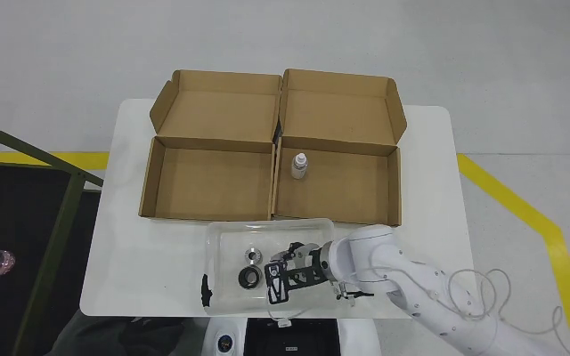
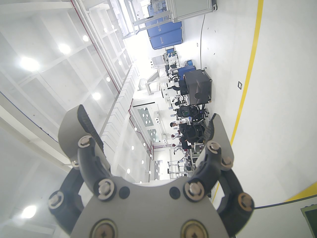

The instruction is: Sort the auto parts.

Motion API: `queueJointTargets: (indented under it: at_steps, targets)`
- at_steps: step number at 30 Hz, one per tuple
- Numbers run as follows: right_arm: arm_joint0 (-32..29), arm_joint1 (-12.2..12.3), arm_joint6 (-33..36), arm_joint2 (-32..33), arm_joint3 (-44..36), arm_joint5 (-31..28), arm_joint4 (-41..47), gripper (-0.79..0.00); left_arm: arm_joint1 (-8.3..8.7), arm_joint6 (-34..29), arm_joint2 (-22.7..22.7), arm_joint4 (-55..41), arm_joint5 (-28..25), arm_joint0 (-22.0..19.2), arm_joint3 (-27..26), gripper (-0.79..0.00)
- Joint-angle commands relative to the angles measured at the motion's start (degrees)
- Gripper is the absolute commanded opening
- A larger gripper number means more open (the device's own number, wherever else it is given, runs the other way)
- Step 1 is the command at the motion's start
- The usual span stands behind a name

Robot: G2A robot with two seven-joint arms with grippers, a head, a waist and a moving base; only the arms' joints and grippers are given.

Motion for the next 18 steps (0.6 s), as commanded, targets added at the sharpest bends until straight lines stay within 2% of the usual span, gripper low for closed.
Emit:
queueJointTargets:
  at_steps: [1, 8, 18]
  targets:
    - [-0.3, 0.02, -4.27, 0.6, -0.45, 1.07, -2.9, -0.785, 0.0, 0.0, 0.0, 0.0, 0.0, 0.0, 0.0, 0.0]
    - [-2.6, 0.36, -18.59, 3.27, -1.99, 5.59, -11.27, -0.785, 0.0, 0.0, 0.0, 0.0, 0.0, 0.0, 0.0, 0.0]
    - [-7.22, 1.27, -32.99, 8.52, -5.05, 10.96, -16.76, -0.785, 0.0, 0.0, 0.0, 0.0, 0.0, 0.0, 0.0, 0.0]
